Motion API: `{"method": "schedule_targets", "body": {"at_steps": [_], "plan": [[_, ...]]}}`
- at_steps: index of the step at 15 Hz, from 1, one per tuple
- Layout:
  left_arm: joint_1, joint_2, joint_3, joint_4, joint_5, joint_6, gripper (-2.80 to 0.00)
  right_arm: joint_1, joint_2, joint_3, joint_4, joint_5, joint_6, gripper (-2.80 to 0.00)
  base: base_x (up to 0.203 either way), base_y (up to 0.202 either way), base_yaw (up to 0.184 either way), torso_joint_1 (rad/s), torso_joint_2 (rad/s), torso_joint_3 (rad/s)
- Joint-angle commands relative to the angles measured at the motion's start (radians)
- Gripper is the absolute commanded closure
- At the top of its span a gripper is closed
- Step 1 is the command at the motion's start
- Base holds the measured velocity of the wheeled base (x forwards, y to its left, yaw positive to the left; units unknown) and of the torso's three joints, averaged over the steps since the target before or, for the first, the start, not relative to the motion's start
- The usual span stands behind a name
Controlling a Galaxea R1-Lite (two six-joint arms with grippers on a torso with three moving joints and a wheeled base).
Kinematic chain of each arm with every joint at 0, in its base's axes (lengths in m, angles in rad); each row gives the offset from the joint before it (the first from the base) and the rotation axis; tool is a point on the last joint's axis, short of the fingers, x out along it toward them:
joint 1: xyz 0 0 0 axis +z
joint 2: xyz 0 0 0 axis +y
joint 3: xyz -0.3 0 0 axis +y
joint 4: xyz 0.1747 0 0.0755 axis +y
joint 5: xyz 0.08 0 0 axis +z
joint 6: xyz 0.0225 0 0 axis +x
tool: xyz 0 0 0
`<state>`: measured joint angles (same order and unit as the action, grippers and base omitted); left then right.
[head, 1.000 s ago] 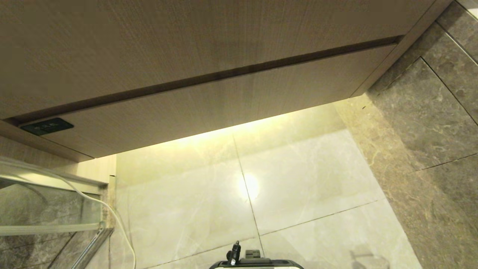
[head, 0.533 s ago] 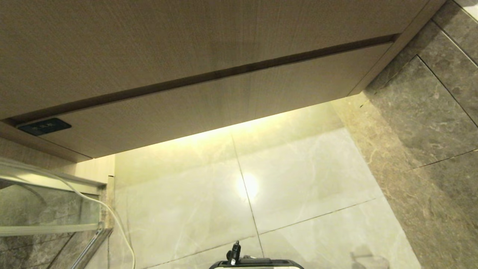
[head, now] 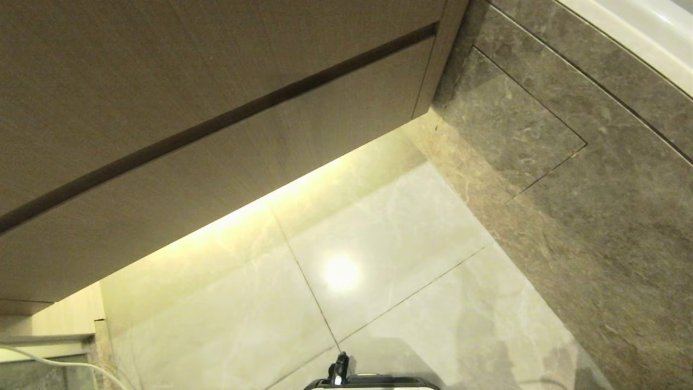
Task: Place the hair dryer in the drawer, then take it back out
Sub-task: Pull open the drawer
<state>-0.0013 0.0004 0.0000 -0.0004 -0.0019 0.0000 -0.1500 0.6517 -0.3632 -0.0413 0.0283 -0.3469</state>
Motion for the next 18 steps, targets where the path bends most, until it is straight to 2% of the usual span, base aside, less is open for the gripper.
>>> {"method": "schedule_targets", "body": {"at_steps": [1, 12, 18], "plan": [[0.000, 0.000, 0.000, 0.000, 0.000, 0.000, 0.00, 0.001, 0.003, 0.001, -0.004, 0.001, -0.004, 0.00, -0.005, -0.011, -0.086, 0.002, 0.01, 0.006], [-0.002, 0.000, 0.002, 0.000, -0.001, 0.000, 0.00, 0.004, 0.000, 0.010, -0.014, -0.002, 0.002, 0.00, -0.002, -0.001, 0.001, 0.000, 0.00, 0.000], [-0.002, 0.000, 0.000, 0.000, 0.000, 0.000, 0.00, 0.004, 0.002, 0.009, -0.014, -0.001, 0.000, 0.00, -0.001, -0.010, 0.152, 0.002, 0.00, 0.003]]}}
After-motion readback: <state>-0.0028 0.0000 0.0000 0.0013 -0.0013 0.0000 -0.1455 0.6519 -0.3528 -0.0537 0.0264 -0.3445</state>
